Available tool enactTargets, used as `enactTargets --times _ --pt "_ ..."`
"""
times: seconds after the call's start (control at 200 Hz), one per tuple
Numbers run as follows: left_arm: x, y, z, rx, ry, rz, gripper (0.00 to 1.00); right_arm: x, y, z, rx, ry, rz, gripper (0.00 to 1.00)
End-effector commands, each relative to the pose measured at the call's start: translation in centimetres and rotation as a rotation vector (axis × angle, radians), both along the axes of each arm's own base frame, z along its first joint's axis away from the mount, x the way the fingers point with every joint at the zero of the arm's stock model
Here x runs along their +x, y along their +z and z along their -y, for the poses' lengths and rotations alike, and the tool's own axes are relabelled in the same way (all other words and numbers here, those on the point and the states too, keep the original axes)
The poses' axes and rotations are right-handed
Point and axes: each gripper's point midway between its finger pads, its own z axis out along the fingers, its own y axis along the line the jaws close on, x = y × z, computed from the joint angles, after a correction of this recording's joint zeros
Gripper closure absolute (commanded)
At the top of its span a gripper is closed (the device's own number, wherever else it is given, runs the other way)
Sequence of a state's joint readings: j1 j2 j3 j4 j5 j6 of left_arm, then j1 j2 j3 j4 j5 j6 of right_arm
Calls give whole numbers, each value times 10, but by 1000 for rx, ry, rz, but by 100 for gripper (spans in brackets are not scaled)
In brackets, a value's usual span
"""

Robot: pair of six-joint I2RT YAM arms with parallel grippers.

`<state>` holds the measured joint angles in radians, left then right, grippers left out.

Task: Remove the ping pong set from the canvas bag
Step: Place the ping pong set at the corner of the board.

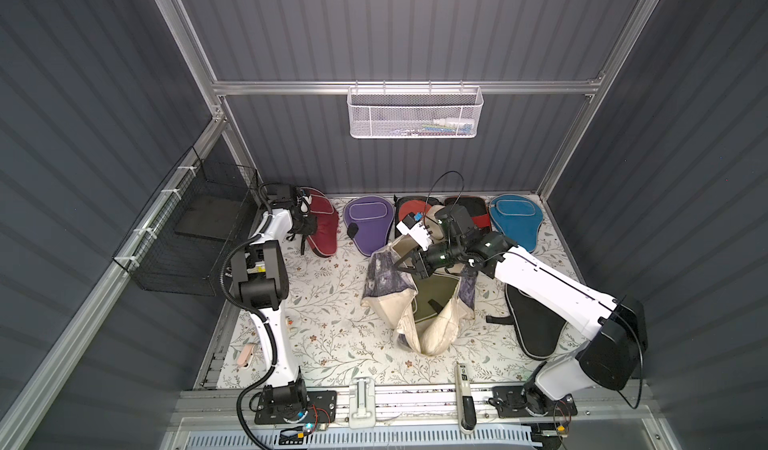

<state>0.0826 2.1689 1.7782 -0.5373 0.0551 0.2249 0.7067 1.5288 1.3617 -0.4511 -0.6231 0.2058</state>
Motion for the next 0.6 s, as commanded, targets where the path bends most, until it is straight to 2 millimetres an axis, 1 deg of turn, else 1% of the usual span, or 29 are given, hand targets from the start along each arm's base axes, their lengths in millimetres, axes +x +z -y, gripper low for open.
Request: enactTargets --times 0.0,0.09,0.265,0.41,0.505,0.595 --pt "-10 -22 -29 135 76 -59 40 -2 2 -2 -3 17 -8 95" --pt "-10 -23 -33 153 90 -61 38 -2 2 -2 -3 16 -7 94" --pt "-11 -21 -35 186 110 -50 27 -2 4 -1 4 14 -1 94" --pt "-12 -18 -34 194 110 -42 25 -3 5 -1 6 14 4 94" --pt "-12 -10 -34 209 116 -25 22 -2 6 0 6 13 8 94" --pt "-12 5 -29 211 107 6 16 -2 7 0 8 11 13 93"
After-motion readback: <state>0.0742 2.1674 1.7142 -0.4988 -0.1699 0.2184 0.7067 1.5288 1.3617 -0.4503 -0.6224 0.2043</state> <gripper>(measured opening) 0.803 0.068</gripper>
